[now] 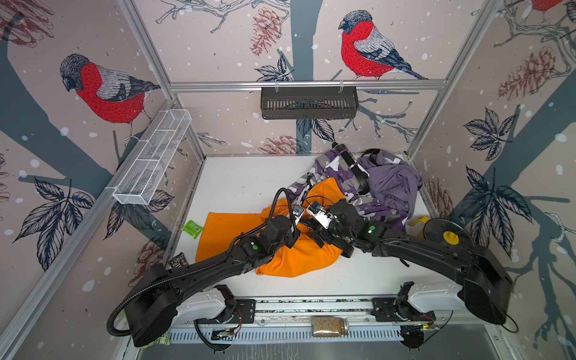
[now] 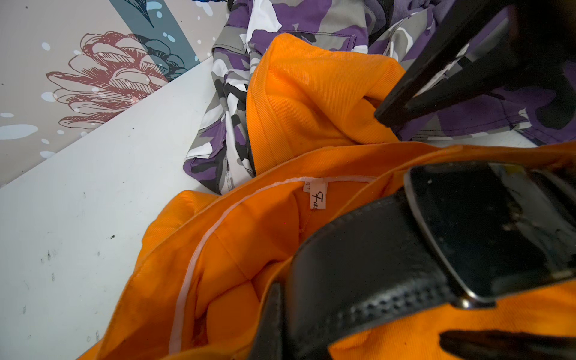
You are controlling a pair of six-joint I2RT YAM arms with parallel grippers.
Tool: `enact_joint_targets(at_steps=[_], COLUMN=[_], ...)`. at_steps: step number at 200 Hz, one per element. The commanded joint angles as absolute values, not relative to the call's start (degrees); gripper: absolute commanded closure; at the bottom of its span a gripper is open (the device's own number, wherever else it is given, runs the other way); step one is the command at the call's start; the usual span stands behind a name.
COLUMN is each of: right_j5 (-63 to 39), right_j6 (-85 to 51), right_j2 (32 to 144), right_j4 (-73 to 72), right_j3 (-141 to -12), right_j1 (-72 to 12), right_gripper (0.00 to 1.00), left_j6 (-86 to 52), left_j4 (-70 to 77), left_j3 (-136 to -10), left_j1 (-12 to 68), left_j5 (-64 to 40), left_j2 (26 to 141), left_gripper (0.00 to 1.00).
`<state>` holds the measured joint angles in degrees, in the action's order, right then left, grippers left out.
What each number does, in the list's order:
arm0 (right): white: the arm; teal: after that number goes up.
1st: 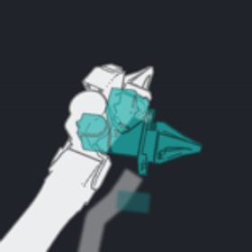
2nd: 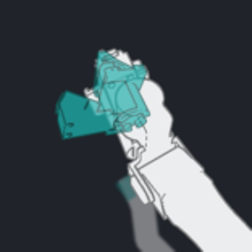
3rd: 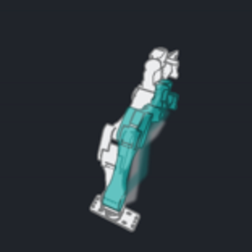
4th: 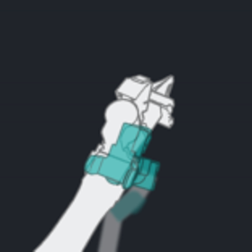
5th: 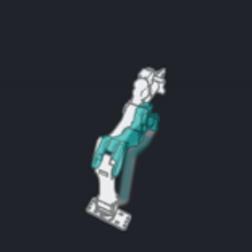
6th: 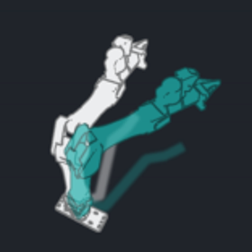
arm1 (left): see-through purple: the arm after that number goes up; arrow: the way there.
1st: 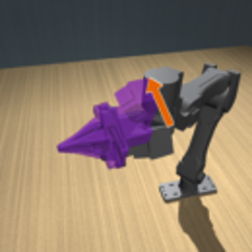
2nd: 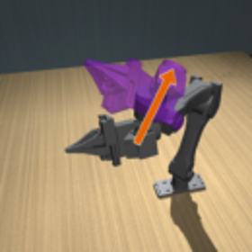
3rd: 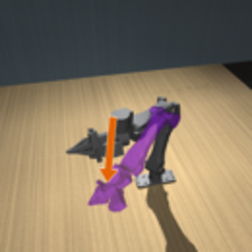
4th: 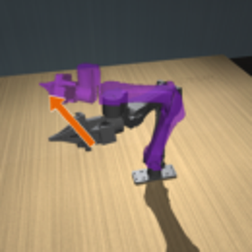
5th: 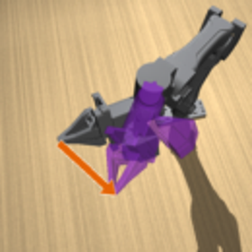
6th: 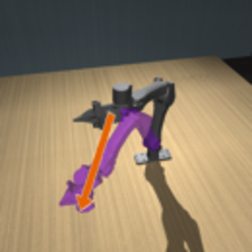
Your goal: Remove the belt from the trousers
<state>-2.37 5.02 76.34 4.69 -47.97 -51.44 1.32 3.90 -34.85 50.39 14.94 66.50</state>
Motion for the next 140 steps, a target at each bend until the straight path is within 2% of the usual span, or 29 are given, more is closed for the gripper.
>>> enact_joint_targets(at_steps=[1,6,22,36,64,84,92,108,140], right_j5=[0.7,0.64,0.9,1.81,3.11,3.86,3.74,2.48,-3.03], right_j6=[6.39,6.49,7.02,7.44,8.08,8.11,8.17,8.15,8.19], right_j2=[77.55,77.63,78.2,78.65,79.3,79.54,79.33,78.81,77.13], right_j4=[2.64,2.42,2.03,1.94,1.32,1.16,0.9,1.17,2.61], right_j3=[-49.49,-49.56,-49.8,-49.96,-49.9,-49.86,-49.66,-49.73,-48.95], right_j1=[-52.12,-52.27,-52.85,-53.55,-54.8,-54.92,-54.85,-54.39,-52.97], right_gripper=[0.01,0.0,0.11,0.16,0.18,0.23,0.28,0.46,0.64], left_j6=[-0.44,-0.44,-0.75,-0.98,-1.66,-1.85,-1.93,-2.23,-4.37], left_j4=[3.63,3.63,3.5,3.26,3.2,3.16,2.99,2.52,1.34], left_j3=[-34.85,-34.87,-35.02,-35.12,-35.15,-35.16,-35.21,-35.3,-35.47], left_j1=[50.49,50.54,50.54,50.54,50.53,50.54,50.54,50.52,50.54], left_j5=[14.23,14.19,14.15,14.01,13.71,13.62,13.62,14.12,18.29], left_j2=[66.23,66.22,66.35,66.3,66.47,66.58,66.61,66.94,67.8], left_gripper=[1.0,1.0,1.0,1.0,1.0,1.0,1.0,1.0,1.0])
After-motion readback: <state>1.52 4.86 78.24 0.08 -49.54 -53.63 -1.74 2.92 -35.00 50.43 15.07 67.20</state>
